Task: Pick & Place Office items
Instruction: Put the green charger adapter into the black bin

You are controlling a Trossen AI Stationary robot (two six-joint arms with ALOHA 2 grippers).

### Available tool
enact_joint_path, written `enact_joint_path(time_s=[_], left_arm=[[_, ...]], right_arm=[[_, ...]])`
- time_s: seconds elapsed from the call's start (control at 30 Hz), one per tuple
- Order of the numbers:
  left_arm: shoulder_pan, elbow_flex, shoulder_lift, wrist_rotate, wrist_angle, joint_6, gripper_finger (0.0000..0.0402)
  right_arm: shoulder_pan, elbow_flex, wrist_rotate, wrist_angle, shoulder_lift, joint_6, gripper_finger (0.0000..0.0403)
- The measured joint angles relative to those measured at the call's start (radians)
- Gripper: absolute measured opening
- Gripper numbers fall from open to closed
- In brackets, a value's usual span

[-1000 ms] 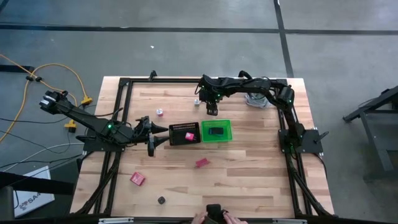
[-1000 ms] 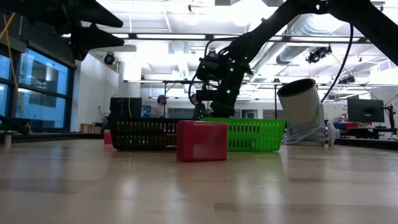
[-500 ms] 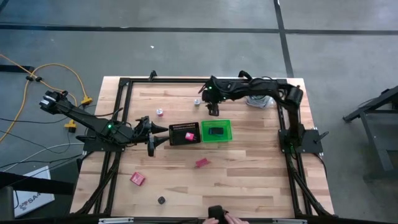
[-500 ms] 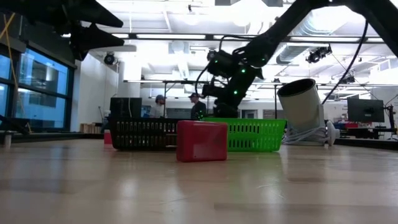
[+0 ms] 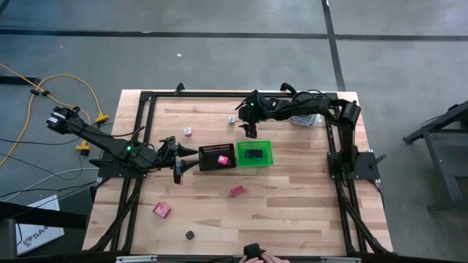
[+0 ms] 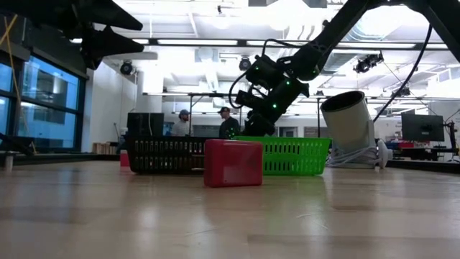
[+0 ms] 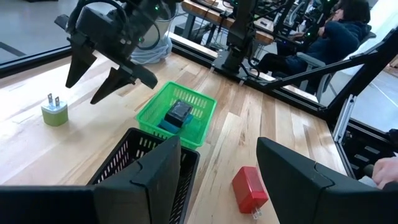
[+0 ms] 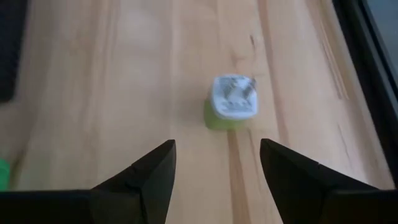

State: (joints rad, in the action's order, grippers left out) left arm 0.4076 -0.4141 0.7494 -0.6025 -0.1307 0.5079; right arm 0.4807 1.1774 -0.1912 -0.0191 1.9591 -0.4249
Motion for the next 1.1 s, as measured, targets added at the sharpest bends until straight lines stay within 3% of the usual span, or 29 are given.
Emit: enact_joint_path(time_s=[0.33, 0.57, 1.1], left_arm=[[0.000, 0.000, 0.000, 0.000, 0.000, 0.000, 0.0204], [0.000, 0.000, 0.000, 0.000, 0.001, 0.000, 0.0204], [0.000, 0.000, 0.000, 0.000, 0.002, 0.000, 0.0204]], right_arm=[[0.011, 0.000, -0.003, 0.034, 0.000, -0.024, 0.0221], [0.034, 0.000, -0.099, 0.113, 0.000, -0.025, 0.0221], [0.052, 0.001, -0.104, 0.114, 0.025, -0.007, 0.0221]])
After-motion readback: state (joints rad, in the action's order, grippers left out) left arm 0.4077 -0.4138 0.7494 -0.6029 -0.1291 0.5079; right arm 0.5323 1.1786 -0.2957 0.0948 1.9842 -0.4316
